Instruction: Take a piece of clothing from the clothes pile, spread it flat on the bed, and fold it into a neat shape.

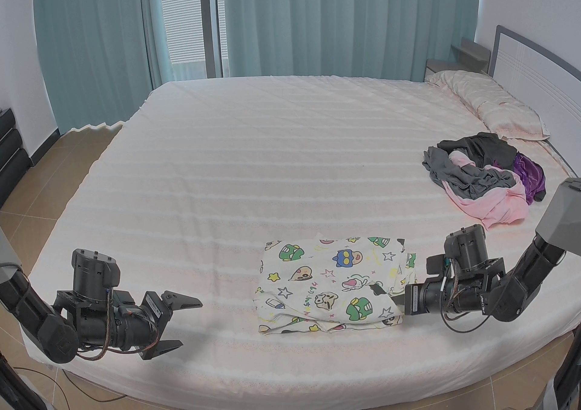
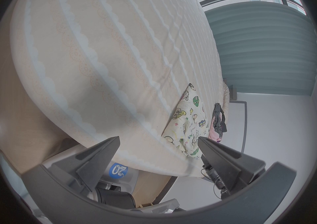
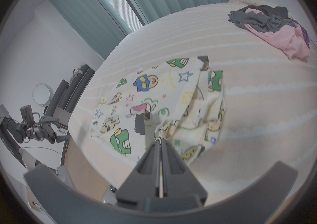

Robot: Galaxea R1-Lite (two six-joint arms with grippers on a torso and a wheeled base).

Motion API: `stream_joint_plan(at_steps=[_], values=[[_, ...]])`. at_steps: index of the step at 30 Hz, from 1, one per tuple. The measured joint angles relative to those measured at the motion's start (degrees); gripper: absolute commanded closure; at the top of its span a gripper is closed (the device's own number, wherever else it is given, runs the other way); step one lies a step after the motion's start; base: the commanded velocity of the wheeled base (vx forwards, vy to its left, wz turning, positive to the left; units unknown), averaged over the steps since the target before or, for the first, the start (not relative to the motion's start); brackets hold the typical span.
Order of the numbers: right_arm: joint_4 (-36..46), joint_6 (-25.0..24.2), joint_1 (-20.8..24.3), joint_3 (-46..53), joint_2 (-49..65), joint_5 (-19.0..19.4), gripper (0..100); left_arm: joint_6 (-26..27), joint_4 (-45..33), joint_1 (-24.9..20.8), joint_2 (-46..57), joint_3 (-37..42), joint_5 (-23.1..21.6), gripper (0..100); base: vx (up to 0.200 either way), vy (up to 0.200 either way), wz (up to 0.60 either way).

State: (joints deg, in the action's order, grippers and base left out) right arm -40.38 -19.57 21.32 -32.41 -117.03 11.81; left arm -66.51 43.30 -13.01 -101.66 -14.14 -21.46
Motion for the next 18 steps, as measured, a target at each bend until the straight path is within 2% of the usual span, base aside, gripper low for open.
stream_joint_plan(at_steps=[12,18], values=[[-1.0,-0.7,0.6,8.3,4.0,-0.7,0,0.1,0.1,-0.1,0.0,0.4,0.0,0,0.0,0.0,0.0],[-3.0,-4.9,0.6,7.2,8.1,-0.5,0,0.1,0.1,-0.1,0.0,0.4,0.0,0,0.0,0.0,0.0]])
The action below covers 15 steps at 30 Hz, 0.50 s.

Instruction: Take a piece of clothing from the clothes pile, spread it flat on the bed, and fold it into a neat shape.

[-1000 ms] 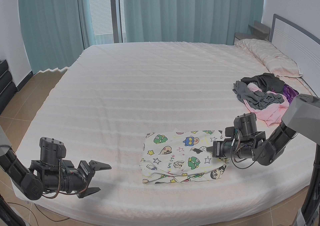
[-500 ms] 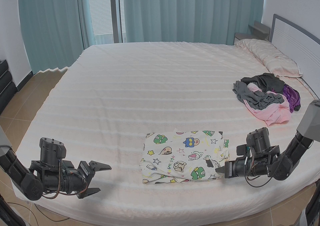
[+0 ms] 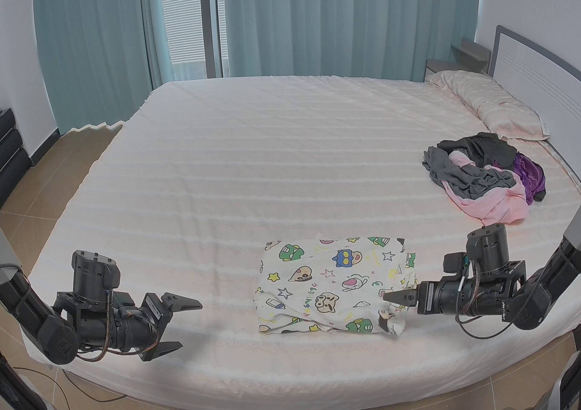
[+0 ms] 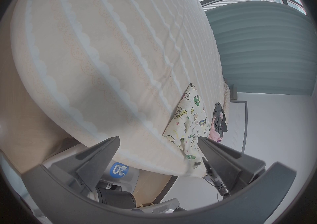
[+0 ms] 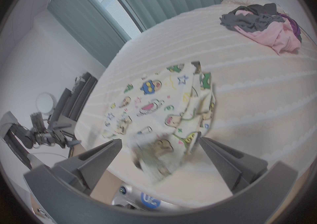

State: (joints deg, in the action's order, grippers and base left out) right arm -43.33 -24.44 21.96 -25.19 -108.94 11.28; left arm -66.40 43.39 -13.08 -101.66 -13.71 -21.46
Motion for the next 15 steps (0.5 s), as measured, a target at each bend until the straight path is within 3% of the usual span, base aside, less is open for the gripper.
stream_joint_plan(at_steps=[8,15], values=[[0.1,-4.4,0.8,-3.5,2.5,0.0,0,0.0,0.0,0.0,0.0,0.0,0.0,0,0.0,0.0,0.0],[0.3,-5.9,-0.5,-10.3,-2.1,-1.7,0,0.0,0.0,0.0,0.0,0.0,0.0,0,0.0,0.0,0.0]])
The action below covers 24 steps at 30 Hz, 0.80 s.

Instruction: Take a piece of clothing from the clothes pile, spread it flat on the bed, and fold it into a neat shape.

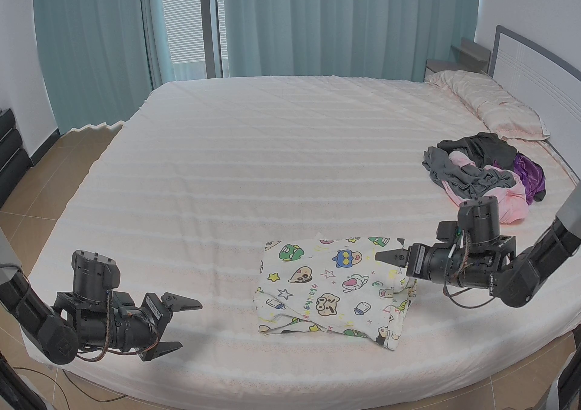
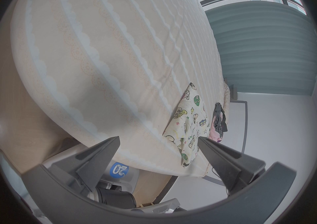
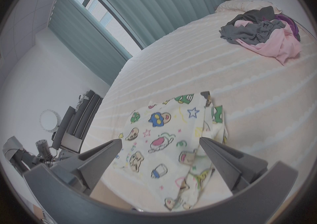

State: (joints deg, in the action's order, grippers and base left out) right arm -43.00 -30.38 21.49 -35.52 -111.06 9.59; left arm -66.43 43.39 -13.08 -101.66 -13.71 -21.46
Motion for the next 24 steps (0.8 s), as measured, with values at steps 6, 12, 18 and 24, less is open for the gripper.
stream_joint_plan(at_steps=[6,12,18,24], values=[[1.6,-0.2,-0.7,-8.4,-7.1,-2.9,0,0.0,0.0,0.0,0.0,0.0,0.0,0,0.0,0.0,0.0],[3.2,-0.2,-1.5,-15.1,-13.1,-5.6,0,0.0,0.0,0.0,0.0,-0.1,0.0,0,0.0,0.0,0.0],[4.0,0.1,-2.8,-18.1,-16.2,-6.6,0,0.0,0.0,0.0,0.0,-0.1,0.0,0,0.0,0.0,0.0],[4.8,0.2,-3.6,-19.7,-17.4,-6.6,0,0.0,0.0,0.0,0.0,-0.1,0.0,0,0.0,0.0,0.0]])
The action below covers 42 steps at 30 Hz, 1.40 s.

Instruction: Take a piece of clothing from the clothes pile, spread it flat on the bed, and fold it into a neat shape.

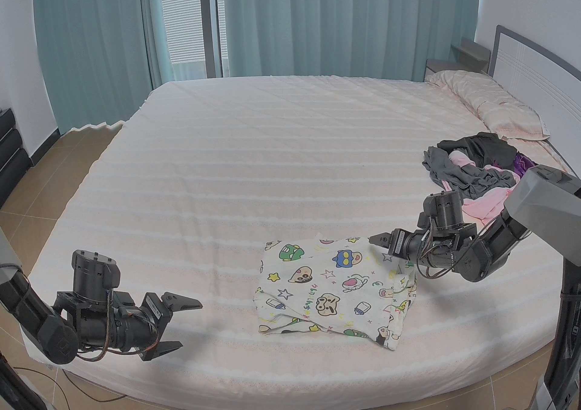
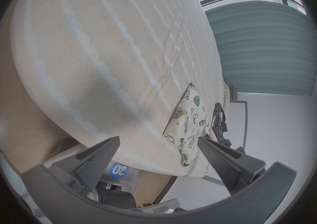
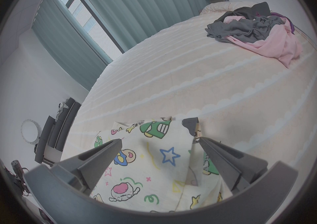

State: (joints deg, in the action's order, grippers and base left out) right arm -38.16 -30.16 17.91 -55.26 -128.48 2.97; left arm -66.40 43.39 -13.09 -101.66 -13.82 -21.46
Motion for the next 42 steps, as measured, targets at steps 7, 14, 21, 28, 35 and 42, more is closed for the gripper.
stream_joint_plan(at_steps=[7,14,21,28,35,42], values=[[0.1,-0.1,-0.3,-3.1,-2.1,-0.1,100,0.0,0.0,0.0,0.0,0.0,0.0,0,0.0,0.0,0.0],[-0.1,-0.4,-1.8,-5.5,-3.6,-0.8,100,0.0,0.0,0.0,0.0,0.0,0.0,0,0.0,0.0,0.0],[0.0,-0.7,-3.5,-9.2,-3.8,-1.0,100,0.0,0.0,0.0,0.0,0.0,0.0,0,0.0,0.0,0.0],[0.4,-0.6,-4.4,-12.2,-4.4,-0.9,100,0.0,0.0,0.0,0.0,0.0,0.0,0,0.0,0.0,0.0],[1.5,-0.6,-4.2,-12.6,-5.2,-0.9,0,0.0,0.0,0.0,-0.1,-0.1,0.0,0,0.0,0.0,0.0],[1.1,-1.0,-5.2,-11.8,-3.3,-2.5,0,0.0,0.0,0.0,-0.2,-0.1,0.0,0,0.0,0.0,0.0]])
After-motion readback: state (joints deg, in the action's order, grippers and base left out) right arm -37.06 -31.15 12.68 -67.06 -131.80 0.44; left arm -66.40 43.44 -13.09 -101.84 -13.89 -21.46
